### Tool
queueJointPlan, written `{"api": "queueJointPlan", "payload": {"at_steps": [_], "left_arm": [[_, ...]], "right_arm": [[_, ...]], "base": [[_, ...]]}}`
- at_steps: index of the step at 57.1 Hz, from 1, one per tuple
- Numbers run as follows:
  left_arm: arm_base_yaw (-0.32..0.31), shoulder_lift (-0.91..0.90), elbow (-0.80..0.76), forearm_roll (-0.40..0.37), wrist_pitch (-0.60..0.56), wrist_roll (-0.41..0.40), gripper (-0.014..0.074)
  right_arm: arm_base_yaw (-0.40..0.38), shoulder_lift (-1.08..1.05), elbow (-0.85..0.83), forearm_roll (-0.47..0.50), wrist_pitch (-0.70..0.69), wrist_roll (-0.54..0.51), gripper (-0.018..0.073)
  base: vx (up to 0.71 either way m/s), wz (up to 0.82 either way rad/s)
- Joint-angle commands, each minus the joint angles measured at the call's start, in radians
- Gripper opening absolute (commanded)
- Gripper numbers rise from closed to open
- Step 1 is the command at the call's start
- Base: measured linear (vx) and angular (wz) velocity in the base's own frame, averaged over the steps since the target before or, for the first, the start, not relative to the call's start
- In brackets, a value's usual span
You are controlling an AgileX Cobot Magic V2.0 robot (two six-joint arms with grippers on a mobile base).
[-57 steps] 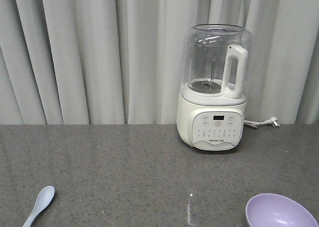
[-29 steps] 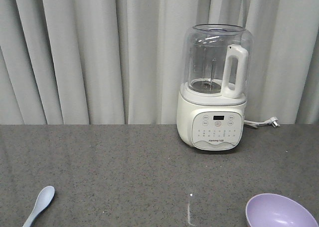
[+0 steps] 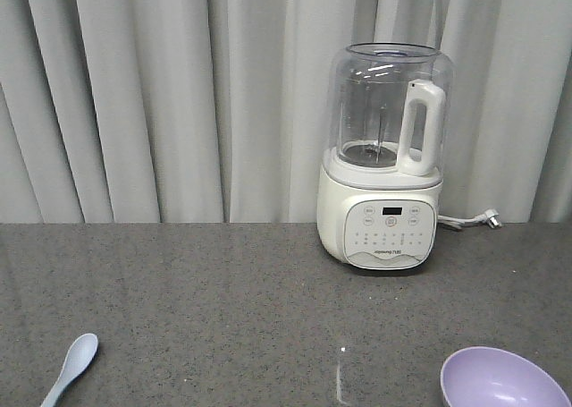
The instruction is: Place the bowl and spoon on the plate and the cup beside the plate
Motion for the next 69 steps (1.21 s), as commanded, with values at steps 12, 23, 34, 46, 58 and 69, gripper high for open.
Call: {"api": "queueJointPlan", "payload": {"at_steps": [12, 23, 34, 46, 58, 69], "left_arm": [[0.000, 0.257, -0.212, 0.002, 0.288, 0.013, 0.0548], [0.000, 0.420, -0.213, -0.008, 0.358, 0.013, 0.0548], [-0.031, 0.536, -0.213, -0.015, 0.359, 0.027, 0.0548], [-0.051, 0.647, -0.213, -0.017, 0.378, 0.019, 0.0548], [-0.051, 0.704, -0.213, -0.016, 0.416, 0.010, 0.0548], [-0.051, 0.720, -0.215, -0.015, 0.430, 0.010, 0.0542]], "right_arm": [[-0.005, 0.024, -0.036, -0.001, -0.084, 0.000, 0.0563], [-0.005, 0.039, -0.036, -0.001, -0.064, 0.000, 0.0554], [-0.005, 0.059, -0.036, -0.002, -0.056, 0.000, 0.0554], [-0.005, 0.091, -0.036, -0.002, -0.054, -0.003, 0.0554], [-0.005, 0.099, -0.036, -0.002, -0.039, -0.003, 0.0554], [-0.005, 0.099, -0.036, -0.002, -0.038, -0.003, 0.0554]], "base": [[0.00, 0.00], [0.00, 0.00], [0.00, 0.00], [0.00, 0.00], [0.00, 0.00], [0.00, 0.00]]}}
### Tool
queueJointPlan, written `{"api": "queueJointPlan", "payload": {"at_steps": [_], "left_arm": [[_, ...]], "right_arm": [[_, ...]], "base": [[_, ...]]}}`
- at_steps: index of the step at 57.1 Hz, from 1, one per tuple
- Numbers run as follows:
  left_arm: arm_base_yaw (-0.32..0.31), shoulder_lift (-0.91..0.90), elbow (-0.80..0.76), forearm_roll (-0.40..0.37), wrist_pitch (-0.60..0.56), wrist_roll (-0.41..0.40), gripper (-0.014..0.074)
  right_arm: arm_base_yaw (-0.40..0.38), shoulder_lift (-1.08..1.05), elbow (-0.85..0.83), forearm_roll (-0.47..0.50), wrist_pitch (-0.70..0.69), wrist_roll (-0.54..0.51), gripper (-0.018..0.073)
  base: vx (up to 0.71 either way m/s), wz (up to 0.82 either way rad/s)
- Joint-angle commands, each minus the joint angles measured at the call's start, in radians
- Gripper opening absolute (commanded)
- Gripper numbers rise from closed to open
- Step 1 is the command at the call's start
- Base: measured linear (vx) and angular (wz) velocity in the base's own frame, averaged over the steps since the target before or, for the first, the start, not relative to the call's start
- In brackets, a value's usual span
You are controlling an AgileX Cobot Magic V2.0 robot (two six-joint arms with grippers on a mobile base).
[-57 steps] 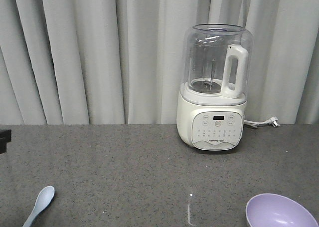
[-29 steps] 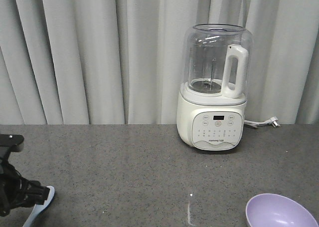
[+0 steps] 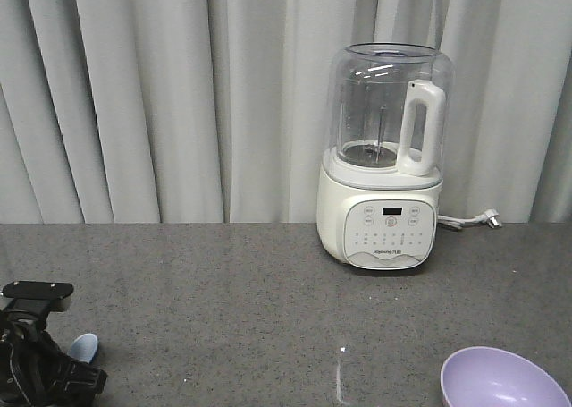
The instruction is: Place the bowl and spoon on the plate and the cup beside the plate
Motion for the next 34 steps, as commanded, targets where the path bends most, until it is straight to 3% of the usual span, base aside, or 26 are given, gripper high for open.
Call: {"api": "queueJointPlan", "payload": {"at_steps": [1, 15, 25, 34], "left_arm": [[-0.006, -0.027, -0.026, -0.011, -0.011, -0.010, 0.0538], [-0.006, -0.024, -0.062, 0.029, 0.087, -0.010, 0.0432], [-0.006, 0.080, -0.208, 0.023, 0.256, -0.036, 0.0426], [-0.006, 0.127, -0.225, 0.026, 0.289, -0.052, 0.0405]], "right_arm": [[-0.005, -0.004, -0.036, -0.002, -0.077, -0.006, 0.0554], [-0.005, -0.004, -0.036, -0.002, -0.077, -0.006, 0.0554], [-0.005, -0.004, -0.036, -0.003, -0.078, -0.006, 0.0554], [-0.005, -0.004, -0.036, -0.004, -0.078, -0.031, 0.0554]], "base": [[0.00, 0.00], [0.00, 0.00], [0.00, 0.00], [0.00, 0.00]]}}
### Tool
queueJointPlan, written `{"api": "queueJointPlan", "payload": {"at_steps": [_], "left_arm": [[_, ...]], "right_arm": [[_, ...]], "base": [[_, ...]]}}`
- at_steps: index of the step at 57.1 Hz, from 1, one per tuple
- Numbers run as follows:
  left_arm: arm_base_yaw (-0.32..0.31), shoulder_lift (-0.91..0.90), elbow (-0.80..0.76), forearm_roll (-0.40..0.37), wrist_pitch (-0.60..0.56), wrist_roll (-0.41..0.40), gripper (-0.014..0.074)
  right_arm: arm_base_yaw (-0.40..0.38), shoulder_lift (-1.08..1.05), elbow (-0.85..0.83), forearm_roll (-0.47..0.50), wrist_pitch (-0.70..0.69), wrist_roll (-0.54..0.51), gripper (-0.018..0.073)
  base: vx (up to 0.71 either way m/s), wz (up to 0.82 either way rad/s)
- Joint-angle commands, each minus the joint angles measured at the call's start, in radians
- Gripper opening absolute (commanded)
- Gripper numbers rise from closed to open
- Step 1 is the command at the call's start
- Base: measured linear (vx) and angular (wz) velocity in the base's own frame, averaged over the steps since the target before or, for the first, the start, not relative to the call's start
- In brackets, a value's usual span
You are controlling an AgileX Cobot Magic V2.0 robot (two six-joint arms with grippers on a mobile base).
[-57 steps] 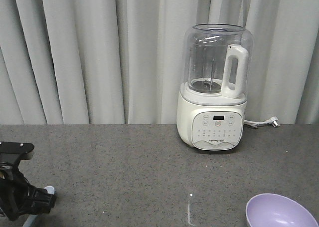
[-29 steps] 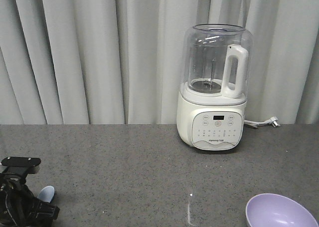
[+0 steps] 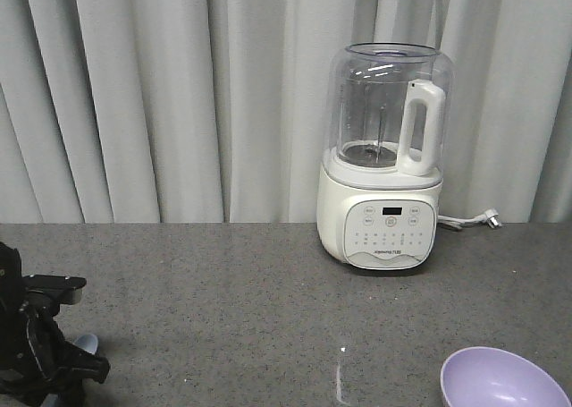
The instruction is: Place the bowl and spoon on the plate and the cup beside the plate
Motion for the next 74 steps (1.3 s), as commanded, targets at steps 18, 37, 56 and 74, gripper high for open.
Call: {"api": "queueJointPlan", "payload": {"at_steps": [18, 37, 56, 74], "left_arm": [[-0.006, 0.004, -0.014, 0.017, 0.024, -0.030, -0.0010], [-0.006, -0.111, -0.047, 0.006, 0.002, -0.031, -0.0006], [-0.006, -0.305, -0.047, 0.006, -0.041, -0.030, -0.0006], [-0.006, -0.380, -0.046, -0.042, -0.046, -0.004, -0.0006]], "right_arm": [[-0.005, -0.004, -0.036, -0.003, -0.071, -0.037, 0.0554], [-0.030, 0.060, -0.171, 0.020, 0.432, 0.081, 0.0546], [-0.046, 0.342, -0.412, 0.017, 0.830, 0.103, 0.0546], [-0.046, 0.532, -0.413, 0.017, 0.840, 0.123, 0.0546]], "base": [[0.00, 0.00], [0.00, 0.00], [0.00, 0.00], [0.00, 0.00]]}}
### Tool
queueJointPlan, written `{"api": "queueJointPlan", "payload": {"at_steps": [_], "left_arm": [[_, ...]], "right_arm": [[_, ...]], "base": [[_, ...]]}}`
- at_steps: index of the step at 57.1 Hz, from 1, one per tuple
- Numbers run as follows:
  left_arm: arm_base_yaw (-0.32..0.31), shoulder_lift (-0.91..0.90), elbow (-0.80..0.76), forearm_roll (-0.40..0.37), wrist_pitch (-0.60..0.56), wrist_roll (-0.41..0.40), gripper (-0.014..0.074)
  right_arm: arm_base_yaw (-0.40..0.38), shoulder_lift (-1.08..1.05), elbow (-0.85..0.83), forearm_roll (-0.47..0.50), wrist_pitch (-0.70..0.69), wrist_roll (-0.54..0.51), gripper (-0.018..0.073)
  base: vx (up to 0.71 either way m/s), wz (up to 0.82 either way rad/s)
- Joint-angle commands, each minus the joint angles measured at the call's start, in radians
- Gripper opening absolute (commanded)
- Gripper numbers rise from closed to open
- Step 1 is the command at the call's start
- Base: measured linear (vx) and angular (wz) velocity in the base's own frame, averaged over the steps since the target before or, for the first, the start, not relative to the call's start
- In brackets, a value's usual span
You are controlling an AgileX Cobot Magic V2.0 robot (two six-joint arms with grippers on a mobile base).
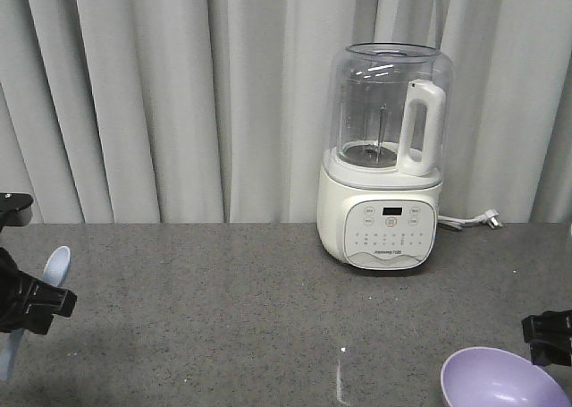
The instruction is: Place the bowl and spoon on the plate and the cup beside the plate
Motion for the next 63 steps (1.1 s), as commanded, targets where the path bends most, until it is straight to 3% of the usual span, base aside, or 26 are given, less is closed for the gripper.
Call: {"api": "queueJointPlan", "payload": {"at_steps": [1, 11, 27, 33, 43, 63], "left_arm": [[-0.006, -0.051, -0.034, -0.045, -0.054, 0.020, -0.0006], [-0.006, -0.052, -0.034, -0.092, -0.056, 0.049, -0.0006], [-0.006, -0.052, -0.034, -0.092, -0.061, 0.049, -0.0003], [-0.006, -0.052, -0.034, -0.091, -0.061, 0.049, -0.0003], [-0.006, -0.052, -0.034, -0.088, -0.061, 0.049, -0.0003], [-0.006, -0.083, -0.034, -0.087, -0.094, 0.049, 0.0000]], "right_arm": [[-0.007, 0.024, -0.034, -0.008, -0.047, 0.003, 0.0546], [-0.007, 0.114, -0.034, -0.011, -0.063, 0.012, 0.0538], [-0.007, 0.235, -0.034, -0.009, -0.080, 0.012, 0.0465], [-0.007, 0.259, -0.034, -0.008, -0.090, 0.012, 0.0353], [-0.006, 0.263, -0.035, -0.008, -0.108, 0.002, -0.0015], [-0.005, 0.087, -0.034, 0.005, -0.130, -0.060, -0.0011]], "base": [[0.00, 0.00], [0.00, 0.00], [0.00, 0.00], [0.00, 0.00], [0.00, 0.00], [0.00, 0.00]]}}
